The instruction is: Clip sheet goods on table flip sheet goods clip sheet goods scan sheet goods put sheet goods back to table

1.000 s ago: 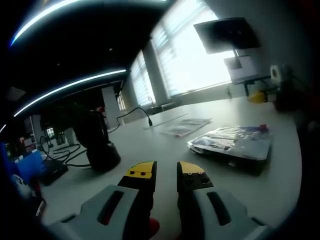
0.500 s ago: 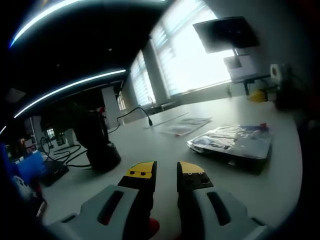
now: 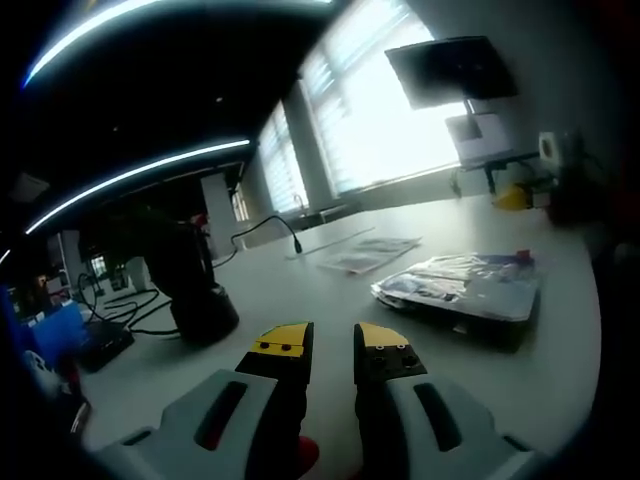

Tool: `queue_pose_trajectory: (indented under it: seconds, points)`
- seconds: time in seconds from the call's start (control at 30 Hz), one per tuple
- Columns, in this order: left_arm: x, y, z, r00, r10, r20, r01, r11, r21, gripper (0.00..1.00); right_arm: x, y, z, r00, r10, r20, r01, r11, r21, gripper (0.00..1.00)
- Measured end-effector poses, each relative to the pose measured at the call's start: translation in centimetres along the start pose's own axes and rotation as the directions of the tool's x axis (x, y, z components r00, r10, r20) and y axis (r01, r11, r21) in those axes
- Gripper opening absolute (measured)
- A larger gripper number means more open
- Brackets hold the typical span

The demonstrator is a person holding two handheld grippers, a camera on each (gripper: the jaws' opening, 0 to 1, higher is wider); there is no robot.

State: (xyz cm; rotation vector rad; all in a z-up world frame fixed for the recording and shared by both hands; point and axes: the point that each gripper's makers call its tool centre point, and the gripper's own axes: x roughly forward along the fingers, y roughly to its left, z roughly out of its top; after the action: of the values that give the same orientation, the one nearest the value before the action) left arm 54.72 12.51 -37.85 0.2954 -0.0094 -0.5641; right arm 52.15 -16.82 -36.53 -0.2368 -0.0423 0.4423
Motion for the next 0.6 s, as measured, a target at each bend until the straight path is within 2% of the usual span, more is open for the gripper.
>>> queue_pose_trajectory:
  seconds: [0.6]
  points:
    - [0.17, 0.22, 0.02, 1.000, 0.005, 0.007, -0.005, 1.000, 0.022, 0.09, 0.05, -0.49, -0.20, 1.000, -0.006, -0.005, 0.006, 1.000, -0.011, 0.00]
